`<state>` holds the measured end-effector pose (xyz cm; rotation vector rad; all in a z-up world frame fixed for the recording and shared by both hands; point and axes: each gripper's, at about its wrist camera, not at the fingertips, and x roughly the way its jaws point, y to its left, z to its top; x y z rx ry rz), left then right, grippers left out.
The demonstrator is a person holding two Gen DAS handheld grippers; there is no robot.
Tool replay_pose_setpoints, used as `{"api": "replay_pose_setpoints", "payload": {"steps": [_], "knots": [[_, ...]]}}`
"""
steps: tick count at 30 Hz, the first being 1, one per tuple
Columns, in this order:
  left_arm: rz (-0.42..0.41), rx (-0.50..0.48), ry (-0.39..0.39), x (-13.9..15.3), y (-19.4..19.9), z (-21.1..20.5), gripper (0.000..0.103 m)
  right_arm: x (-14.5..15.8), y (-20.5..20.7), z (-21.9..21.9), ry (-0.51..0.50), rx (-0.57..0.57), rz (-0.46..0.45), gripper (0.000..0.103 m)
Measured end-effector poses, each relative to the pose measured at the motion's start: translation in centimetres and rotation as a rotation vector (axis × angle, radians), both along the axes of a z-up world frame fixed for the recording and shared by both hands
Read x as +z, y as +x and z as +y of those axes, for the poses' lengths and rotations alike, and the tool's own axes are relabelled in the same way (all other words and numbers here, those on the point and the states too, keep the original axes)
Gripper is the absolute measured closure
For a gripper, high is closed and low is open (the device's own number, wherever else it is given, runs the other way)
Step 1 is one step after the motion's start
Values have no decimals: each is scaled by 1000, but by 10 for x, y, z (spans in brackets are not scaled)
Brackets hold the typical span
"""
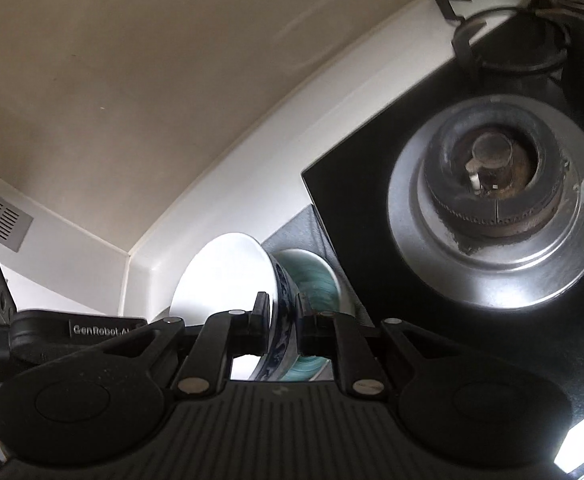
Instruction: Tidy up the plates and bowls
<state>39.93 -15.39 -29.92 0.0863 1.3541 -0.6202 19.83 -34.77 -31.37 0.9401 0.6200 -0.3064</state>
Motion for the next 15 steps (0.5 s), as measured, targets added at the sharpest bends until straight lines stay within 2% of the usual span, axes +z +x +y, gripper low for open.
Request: {"api": "replay_pose_setpoints", "payload": {"steps": [6, 15], "knots": [[10, 7, 28, -8, 2, -9, 88, -15, 1, -2, 32, -16, 12, 89], [6, -4, 19, -12, 2, -15, 88, -21, -2, 3, -22, -51, 18, 89]]}}
